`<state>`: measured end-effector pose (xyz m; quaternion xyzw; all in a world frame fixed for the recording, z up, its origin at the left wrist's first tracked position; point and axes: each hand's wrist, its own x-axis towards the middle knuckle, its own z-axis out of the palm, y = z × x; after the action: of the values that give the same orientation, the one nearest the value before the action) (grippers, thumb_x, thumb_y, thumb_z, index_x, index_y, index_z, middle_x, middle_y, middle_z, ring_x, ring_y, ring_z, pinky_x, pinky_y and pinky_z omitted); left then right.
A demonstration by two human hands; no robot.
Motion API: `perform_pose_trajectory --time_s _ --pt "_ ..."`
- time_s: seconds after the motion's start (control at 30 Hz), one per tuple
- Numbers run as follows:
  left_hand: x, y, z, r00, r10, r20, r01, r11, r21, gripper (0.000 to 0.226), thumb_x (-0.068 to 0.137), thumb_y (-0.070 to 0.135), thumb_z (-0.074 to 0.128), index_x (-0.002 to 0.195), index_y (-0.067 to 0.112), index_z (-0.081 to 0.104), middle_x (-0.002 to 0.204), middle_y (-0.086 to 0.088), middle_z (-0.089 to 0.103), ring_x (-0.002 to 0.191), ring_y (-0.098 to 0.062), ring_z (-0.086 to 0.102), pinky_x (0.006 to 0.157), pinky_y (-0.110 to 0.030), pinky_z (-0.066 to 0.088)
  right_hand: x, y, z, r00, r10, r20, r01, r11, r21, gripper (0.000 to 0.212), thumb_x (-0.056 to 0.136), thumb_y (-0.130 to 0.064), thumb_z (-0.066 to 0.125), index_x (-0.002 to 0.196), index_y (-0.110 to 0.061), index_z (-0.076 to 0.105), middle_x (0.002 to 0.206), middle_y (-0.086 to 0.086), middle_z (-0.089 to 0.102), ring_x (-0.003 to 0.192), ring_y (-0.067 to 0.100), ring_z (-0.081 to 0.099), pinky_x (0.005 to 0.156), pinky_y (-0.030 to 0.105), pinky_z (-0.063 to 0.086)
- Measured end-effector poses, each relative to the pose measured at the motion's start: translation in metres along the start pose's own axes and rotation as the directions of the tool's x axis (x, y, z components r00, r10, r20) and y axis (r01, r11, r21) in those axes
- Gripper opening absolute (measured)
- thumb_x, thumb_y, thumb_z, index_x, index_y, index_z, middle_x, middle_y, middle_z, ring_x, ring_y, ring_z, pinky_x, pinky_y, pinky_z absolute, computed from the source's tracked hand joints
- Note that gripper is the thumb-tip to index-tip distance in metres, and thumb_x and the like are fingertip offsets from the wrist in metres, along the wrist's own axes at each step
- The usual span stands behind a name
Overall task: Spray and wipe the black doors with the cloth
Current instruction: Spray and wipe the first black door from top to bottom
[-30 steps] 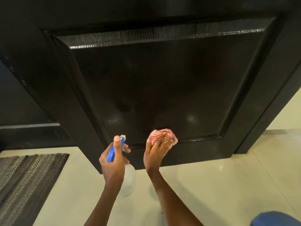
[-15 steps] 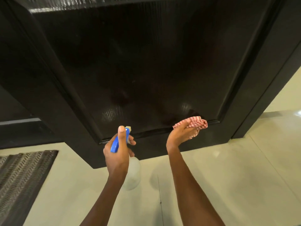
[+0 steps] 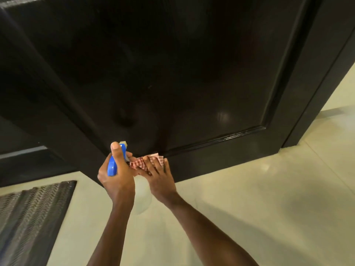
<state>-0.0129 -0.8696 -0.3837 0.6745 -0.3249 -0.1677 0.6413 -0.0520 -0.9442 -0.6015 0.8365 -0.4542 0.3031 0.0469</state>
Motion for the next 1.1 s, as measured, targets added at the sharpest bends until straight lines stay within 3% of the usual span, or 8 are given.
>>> perform_pose_trajectory --time_s 0.1,0.27,0.4,0.5,0.63,0.83,0.97,1.1 --pt "0.003 -0.007 -0.010 0.999 -0.029 0.021 0.029 1.000 0.005 0.053 0.092 0.070 0.041 0.089 0.027 0.071 0.073 0.000 0.068 0.055 -0.007 0.061 0.055 -0.022 0.050 -0.004 0.027 -0.010 0.999 0.015 0.049 -0.012 0.998 -0.058 0.070 0.095 -0.034 0.063 0.157 -0.039 0.031 0.165 -0.002 0.029 0.152 0.030 0.024 0.121 0.062 0.002" --pt "0.004 -0.006 -0.012 0.997 -0.071 0.041 0.071 0.997 -0.010 0.041 0.094 0.065 0.044 0.083 0.033 0.068 0.067 0.008 0.067 0.055 -0.003 0.062 0.052 -0.018 0.049 -0.037 0.092 -0.031 0.900 0.435 -0.030 -0.435 0.900 -0.024 0.059 0.097 -0.043 0.047 0.153 -0.026 0.040 0.156 0.018 0.040 0.144 0.041 0.034 0.120 0.065 0.000" --pt "0.000 -0.007 -0.003 0.995 -0.064 0.075 0.065 0.998 -0.011 0.043 0.091 0.067 0.043 0.085 0.032 0.068 0.069 0.007 0.067 0.058 -0.004 0.064 0.051 -0.018 0.050 -0.026 0.156 -0.055 0.429 0.902 -0.055 -0.858 0.426 0.287 0.062 0.106 -0.044 0.027 0.158 -0.010 0.032 0.165 0.021 0.024 0.153 0.039 0.020 0.122 0.065 0.009" --pt "-0.002 -0.006 0.001 0.994 -0.051 0.099 0.052 0.999 -0.011 0.043 0.092 0.066 0.043 0.086 0.032 0.068 0.067 0.010 0.068 0.059 -0.005 0.064 0.049 -0.015 0.050 0.002 0.176 -0.090 0.193 0.979 -0.063 -0.775 0.191 0.602 0.063 0.107 -0.035 0.037 0.160 -0.003 0.022 0.168 0.019 0.016 0.154 0.036 0.017 0.122 0.053 0.017" --pt "-0.009 -0.009 0.007 0.989 -0.043 0.139 0.047 0.999 -0.022 0.049 0.092 0.066 0.043 0.089 0.026 0.071 0.067 0.006 0.068 0.055 -0.007 0.062 0.047 -0.015 0.049 0.011 0.151 -0.105 0.238 0.966 -0.099 -0.620 0.229 0.750 0.068 0.107 -0.030 0.042 0.160 -0.001 0.011 0.168 0.019 0.012 0.153 0.033 0.018 0.124 0.034 0.012" --pt "-0.024 -0.004 0.036 0.975 -0.079 0.206 0.081 0.997 -0.005 0.047 0.096 0.063 0.044 0.079 0.025 0.068 0.069 0.003 0.069 0.051 -0.008 0.060 0.052 -0.022 0.051 -0.008 0.118 -0.070 0.533 0.843 -0.073 -0.705 0.490 0.512 0.085 0.103 -0.055 0.034 0.161 -0.003 0.001 0.169 0.020 0.001 0.156 0.032 0.001 0.126 0.044 0.000" --pt "-0.037 0.001 0.064 0.957 -0.081 0.279 0.090 0.996 -0.019 0.049 0.097 0.062 0.043 0.078 0.025 0.068 0.070 0.000 0.069 0.050 -0.011 0.059 0.055 -0.032 0.052 -0.001 0.161 -0.085 0.408 0.912 -0.043 -0.754 0.363 0.548 0.080 0.106 -0.052 0.033 0.161 0.000 0.004 0.168 0.022 0.002 0.157 0.034 0.002 0.127 0.046 0.002" --pt "-0.044 0.002 0.076 0.941 -0.061 0.334 0.076 0.997 -0.030 0.056 0.097 0.063 0.042 0.078 0.017 0.069 0.072 -0.002 0.070 0.050 -0.017 0.058 0.054 -0.031 0.052 0.005 0.244 -0.126 0.139 0.980 -0.139 -0.614 0.196 0.765 0.080 0.103 -0.051 0.033 0.159 0.003 0.014 0.164 0.024 0.022 0.151 0.037 0.023 0.123 0.034 0.011"
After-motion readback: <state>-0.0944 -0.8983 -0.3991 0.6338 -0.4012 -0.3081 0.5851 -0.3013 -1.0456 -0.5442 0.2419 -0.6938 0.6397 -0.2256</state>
